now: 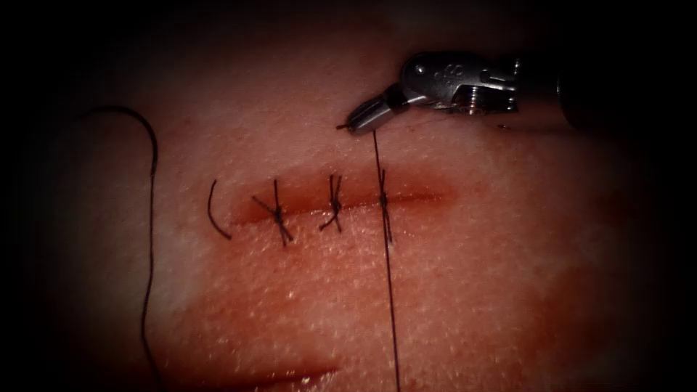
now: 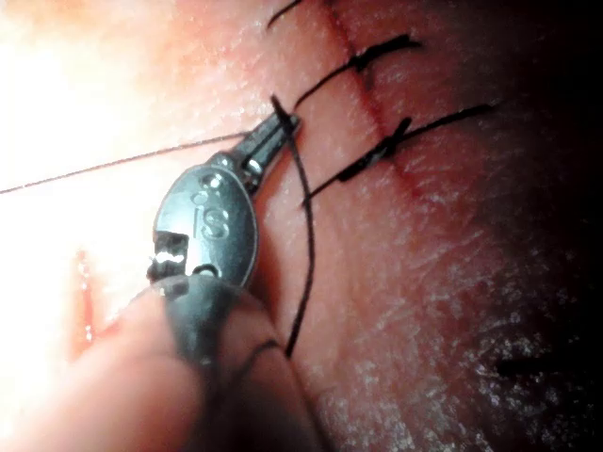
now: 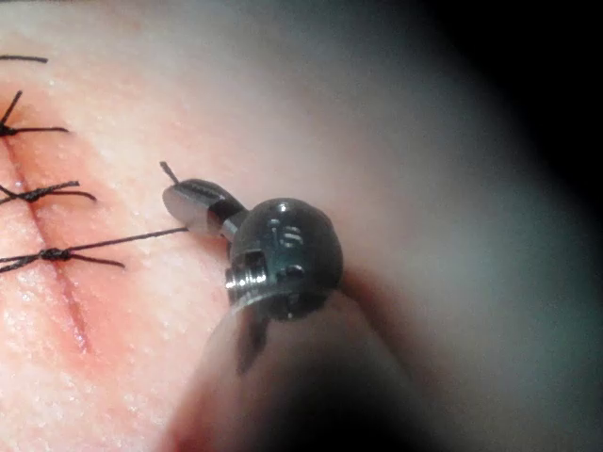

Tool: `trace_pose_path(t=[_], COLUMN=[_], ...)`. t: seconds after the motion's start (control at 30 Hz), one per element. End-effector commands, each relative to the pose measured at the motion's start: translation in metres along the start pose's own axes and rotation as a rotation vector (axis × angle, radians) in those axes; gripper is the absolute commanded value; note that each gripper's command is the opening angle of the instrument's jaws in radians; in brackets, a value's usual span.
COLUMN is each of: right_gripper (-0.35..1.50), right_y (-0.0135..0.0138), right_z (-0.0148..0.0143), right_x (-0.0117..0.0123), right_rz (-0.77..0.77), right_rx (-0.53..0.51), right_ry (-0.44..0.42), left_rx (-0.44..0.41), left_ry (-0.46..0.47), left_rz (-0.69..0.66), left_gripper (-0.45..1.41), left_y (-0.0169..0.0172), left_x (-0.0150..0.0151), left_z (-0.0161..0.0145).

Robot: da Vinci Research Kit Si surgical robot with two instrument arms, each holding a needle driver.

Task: Wound Closure
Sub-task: Pull upward on tail with right end-effector while tensioning downward with left jaws on long end of suture, then loop suture counter-clockwise once around right needle driver

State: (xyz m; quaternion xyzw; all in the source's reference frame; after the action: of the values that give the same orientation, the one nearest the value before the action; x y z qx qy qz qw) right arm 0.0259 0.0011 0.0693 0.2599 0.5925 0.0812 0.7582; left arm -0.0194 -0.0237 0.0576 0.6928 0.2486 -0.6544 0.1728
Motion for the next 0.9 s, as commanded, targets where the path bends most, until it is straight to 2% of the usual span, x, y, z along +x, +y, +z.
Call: trace_pose_path(t=[0.03,0.17,0.23,0.27,0.37,0.4,0.5,0.7,0.73,0.9], right_gripper=[-0.35,-0.35,-0.35,-0.16,0.79,1.25,1.32,1.33,1.33,1.32], right_y=[-0.0001,-0.0027,-0.0032,-0.0041,-0.0050,-0.0051,-0.0046,-0.0039,-0.0045,-0.0068], right_z=[0.0005,0.0009,0.0010,0.0012,0.0011,0.0006,-0.0006,-0.0041,-0.0047,-0.0062], right_x=[0.0001,0.0008,0.0010,0.0013,0.0021,0.0028,0.0038,0.0052,0.0053,0.0055], right_rz=[-0.006,-0.012,-0.010,-0.005,0.008,0.029,0.038,-0.029,-0.033,-0.068], right_rx=[0.003,0.013,0.010,0.000,-0.027,-0.086,-0.140,-0.346,-0.393,-0.467], right_ry=[0.007,0.040,0.051,0.079,0.120,0.136,0.180,0.201,0.211,0.216], left_rx=[0.012,0.057,0.068,0.096,0.133,0.156,0.169,0.208,0.217,0.244], left_ry=[0.001,-0.004,-0.008,-0.019,-0.034,-0.045,-0.046,-0.067,-0.071,-0.071], left_rz=[-0.005,0.024,0.036,0.060,0.102,0.131,0.171,0.233,0.249,0.265], left_gripper=[-0.45,-0.45,-0.45,-0.45,-0.45,-0.45,-0.45,-0.45,-0.45,-0.45], left_y=[-0.0008,-0.0038,-0.0043,-0.0056,-0.0077,-0.0093,-0.0112,-0.0151,-0.0163,-0.0184], left_x=[0.0000,0.0024,0.0029,0.0041,0.0061,0.0074,0.0090,0.0115,0.0121,0.0126], left_z=[0.0000,-0.0016,-0.0019,-0.0027,-0.0042,-0.0054,-0.0071,-0.0108,-0.0120,-0.0140])
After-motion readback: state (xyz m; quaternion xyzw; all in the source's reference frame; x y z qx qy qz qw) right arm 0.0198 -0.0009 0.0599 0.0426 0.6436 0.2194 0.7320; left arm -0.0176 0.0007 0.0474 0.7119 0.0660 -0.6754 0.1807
